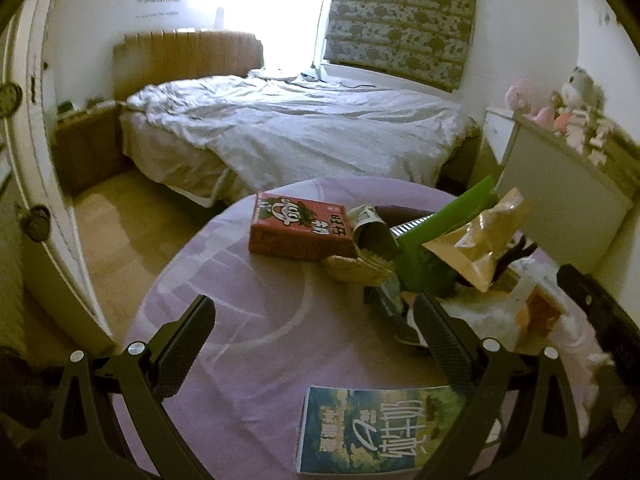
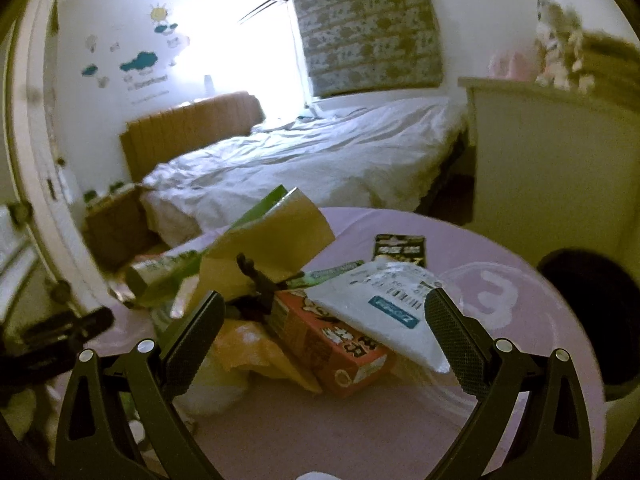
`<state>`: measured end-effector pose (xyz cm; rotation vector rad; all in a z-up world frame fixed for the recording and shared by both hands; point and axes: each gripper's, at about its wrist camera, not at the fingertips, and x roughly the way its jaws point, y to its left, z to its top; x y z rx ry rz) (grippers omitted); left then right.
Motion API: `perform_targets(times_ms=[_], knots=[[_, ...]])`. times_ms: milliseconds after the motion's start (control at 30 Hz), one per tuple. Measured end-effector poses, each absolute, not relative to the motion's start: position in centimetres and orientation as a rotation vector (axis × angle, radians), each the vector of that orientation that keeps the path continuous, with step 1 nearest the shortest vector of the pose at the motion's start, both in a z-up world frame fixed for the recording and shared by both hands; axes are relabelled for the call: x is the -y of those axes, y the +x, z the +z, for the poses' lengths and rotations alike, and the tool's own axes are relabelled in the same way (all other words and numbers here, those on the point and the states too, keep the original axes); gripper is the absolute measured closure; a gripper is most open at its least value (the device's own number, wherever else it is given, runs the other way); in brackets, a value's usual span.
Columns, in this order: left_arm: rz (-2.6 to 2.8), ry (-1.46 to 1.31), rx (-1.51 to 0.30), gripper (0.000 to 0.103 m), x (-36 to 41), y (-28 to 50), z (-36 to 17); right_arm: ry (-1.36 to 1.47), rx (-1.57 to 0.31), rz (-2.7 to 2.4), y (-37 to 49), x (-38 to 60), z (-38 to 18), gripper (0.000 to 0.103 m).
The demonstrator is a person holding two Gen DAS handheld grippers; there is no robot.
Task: Collect trash
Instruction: 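Grasp the red milk carton with the left gripper while the right gripper grasps a green wrapper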
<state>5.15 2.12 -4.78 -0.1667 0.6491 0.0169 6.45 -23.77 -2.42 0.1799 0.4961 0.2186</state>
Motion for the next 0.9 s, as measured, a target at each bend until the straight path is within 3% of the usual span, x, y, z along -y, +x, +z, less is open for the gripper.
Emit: perform_targets(times_ms=[267,633,733,800,833,900], knots=[[-0.072,-0.35,-0.727,0.005,-8.6,10.2,-4.1,0.39,-0.684,0.527,15.0,26.7,3.9,0.005],[-0.191,-0.34,-0.913,0.005,-11.1,18.6,-7.3,0.286,-1.004,0.709,25.6,22.7,0.8,0.012],[-0.223,-0.29,-0.915,0.006,-10.3,19.3,-7.3,0.25,-1.066,0.756,26.4,21.9,-0.7,0.024],[-0.263,-0.267,-0.918,0.013,-9.5,19.4,-7.4,0.216,-1.085,0.79,26.1,21.1,-1.0,0.038],[-0.269,-0.249,-0.917,0.013,-9.2,19.7,-7.4,0.199,-1.084,0.797,25.8,21.0,-1.1,0.04],[-0.282,-0.2,-0.912,0.033,-8.4,19.6,-7.3,0.182,-1.08,0.816,25.3,20.6,-1.3,0.056]])
